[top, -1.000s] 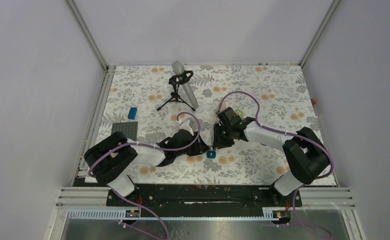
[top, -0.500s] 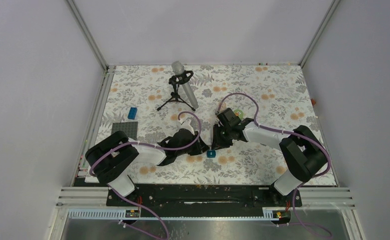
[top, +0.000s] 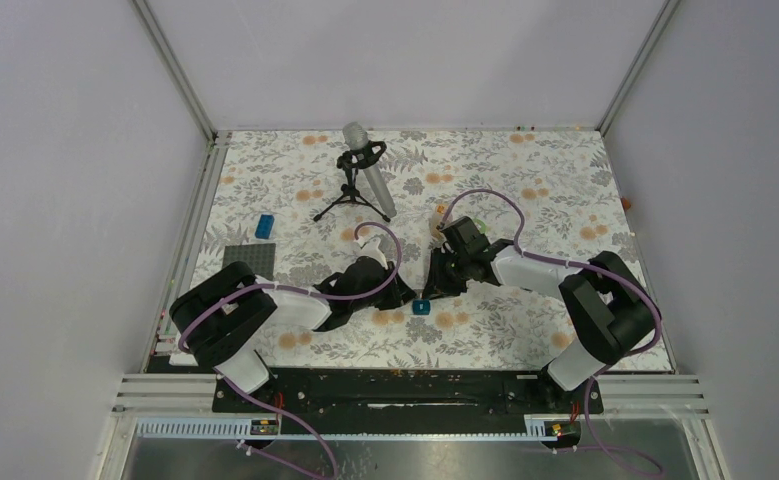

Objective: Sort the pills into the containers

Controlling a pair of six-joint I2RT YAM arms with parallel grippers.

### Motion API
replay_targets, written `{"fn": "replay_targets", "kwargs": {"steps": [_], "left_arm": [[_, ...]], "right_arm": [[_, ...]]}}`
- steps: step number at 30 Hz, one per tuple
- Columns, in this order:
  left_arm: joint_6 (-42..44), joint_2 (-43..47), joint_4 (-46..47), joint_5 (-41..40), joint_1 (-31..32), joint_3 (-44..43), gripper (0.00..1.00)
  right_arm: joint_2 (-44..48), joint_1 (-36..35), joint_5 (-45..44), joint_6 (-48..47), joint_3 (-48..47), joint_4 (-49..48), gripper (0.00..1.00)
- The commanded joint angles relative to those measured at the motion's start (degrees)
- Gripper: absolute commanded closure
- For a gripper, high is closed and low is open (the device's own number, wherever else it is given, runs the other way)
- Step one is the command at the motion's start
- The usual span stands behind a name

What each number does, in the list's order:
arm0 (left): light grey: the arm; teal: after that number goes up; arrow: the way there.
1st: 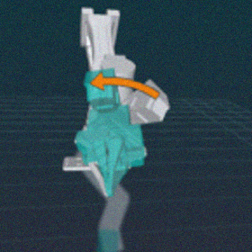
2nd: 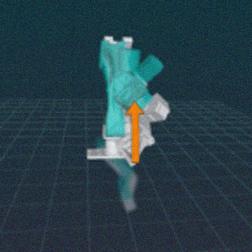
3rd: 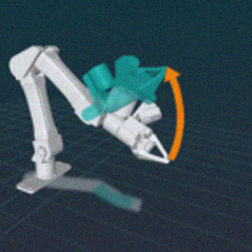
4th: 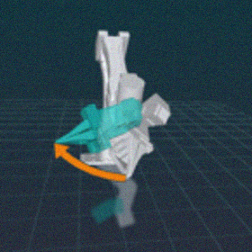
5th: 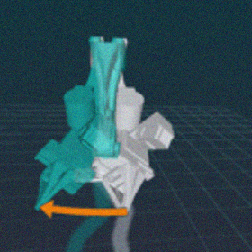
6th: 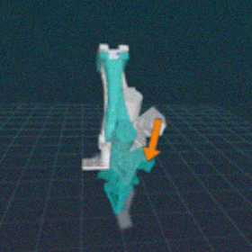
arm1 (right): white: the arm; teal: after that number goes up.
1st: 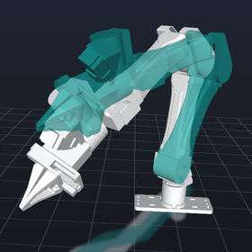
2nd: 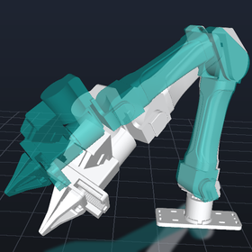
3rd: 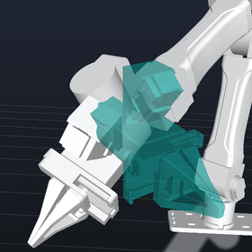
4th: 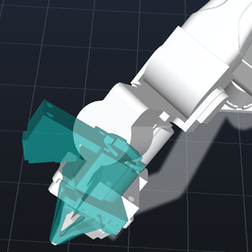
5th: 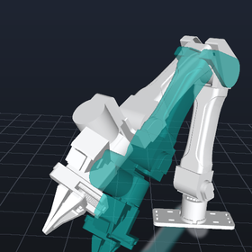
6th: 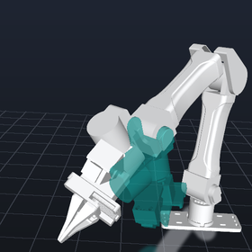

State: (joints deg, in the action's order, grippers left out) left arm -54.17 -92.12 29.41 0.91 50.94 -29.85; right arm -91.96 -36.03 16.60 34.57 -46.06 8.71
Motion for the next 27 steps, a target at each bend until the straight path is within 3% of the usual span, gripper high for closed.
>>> {"fn": "replay_targets", "kwargs": {"steps": [1, 7, 12, 14, 22, 25, 26, 27], "left_arm": [[1.25, -1.02, 0.15, 0.65, 0.63, 0.42, 0.93], [4.26, 4.33, -5.03, -3.79, 0.48, -2.52, 0.75], [8.73, 10.4, -12.6, -8.73, 0.16, -5.89, 0.69], [10.87, 13.27, -16.28, -11.16, 0.18, -6.86, 0.62], [16.06, 27.88, -34.27, -23.71, 0.18, -10.44, 0.04], [17.38, 33.33, -41.64, -27.68, 0.18, -13.14, 0.01], [17.53, 34.78, -43.78, -28.97, 0.18, -13.89, 0.01], [17.75, 36.4, -45.84, -30.17, 0.28, -14.51, 0.02]], "right_arm": [[-0.98, -0.4, -0.47, -0.11, 1.59, -0.44, 0.72], [2.21, -0.36, -2.43, -1.26, -3.16, 2.96, 0.68], [5.18, -0.31, -5.61, -2.61, -7.54, 7.88, 0.62], [7.55, -0.27, -7.94, -3.19, -8.37, 10.06, 0.58], [26.37, 2.07, -23.68, -6.79, -8.0, 21.11, 0.32], [35.9, 2.59, -31.56, -8.54, -8.27, 26.23, 0.18], [39.75, 2.63, -34.39, -9.1, -8.69, 28.09, 0.06], [42.61, 2.71, -36.96, -9.47, -9.33, 30.13, 0.01]]}}
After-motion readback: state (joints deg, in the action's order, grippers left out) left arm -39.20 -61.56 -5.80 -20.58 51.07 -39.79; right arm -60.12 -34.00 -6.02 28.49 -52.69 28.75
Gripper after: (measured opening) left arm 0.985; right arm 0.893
